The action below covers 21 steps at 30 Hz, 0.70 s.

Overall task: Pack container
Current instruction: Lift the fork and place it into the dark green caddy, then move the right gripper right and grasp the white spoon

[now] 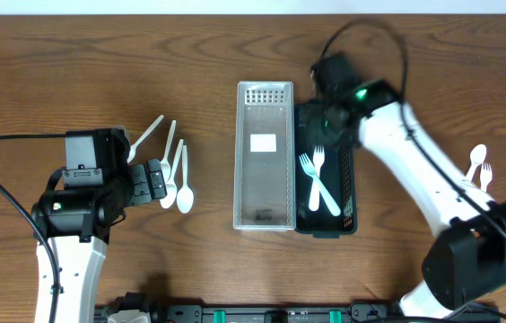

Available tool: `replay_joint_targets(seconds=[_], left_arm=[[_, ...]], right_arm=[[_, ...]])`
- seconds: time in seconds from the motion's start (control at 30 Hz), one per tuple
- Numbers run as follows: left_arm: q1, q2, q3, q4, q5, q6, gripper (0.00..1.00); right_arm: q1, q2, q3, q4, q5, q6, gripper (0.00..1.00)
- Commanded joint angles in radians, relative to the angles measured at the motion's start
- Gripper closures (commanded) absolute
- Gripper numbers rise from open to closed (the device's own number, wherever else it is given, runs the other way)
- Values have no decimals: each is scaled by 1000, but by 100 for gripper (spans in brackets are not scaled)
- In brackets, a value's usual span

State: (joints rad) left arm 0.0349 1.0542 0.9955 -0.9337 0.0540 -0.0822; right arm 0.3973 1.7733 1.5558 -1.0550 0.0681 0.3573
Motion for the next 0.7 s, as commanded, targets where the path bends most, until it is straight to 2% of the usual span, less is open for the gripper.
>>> replay_joint_targets(seconds=[0.0, 0.1, 0.27, 0.43, 0.53, 0.67], left_arm=[[3, 4, 18, -2, 10, -6, 3], [3, 4, 18, -5, 10, -6, 3], [3, 4, 16, -4, 10, -6, 3], [3, 5, 14, -4, 10, -6, 3], [3, 9, 14, -4, 10, -6, 3], [3, 19, 14, -4, 10, -6, 3]], right_arm=[[-120, -39, 163, -66, 148, 24, 42], [-256, -48, 237, -132, 153, 24, 34], [-483, -42, 206, -195, 135, 31, 22], [-649, -37, 53, -161, 107, 31, 20], [-716, -37, -90, -80, 107, 31, 15], [-785, -37, -245, 48, 71, 10, 13]])
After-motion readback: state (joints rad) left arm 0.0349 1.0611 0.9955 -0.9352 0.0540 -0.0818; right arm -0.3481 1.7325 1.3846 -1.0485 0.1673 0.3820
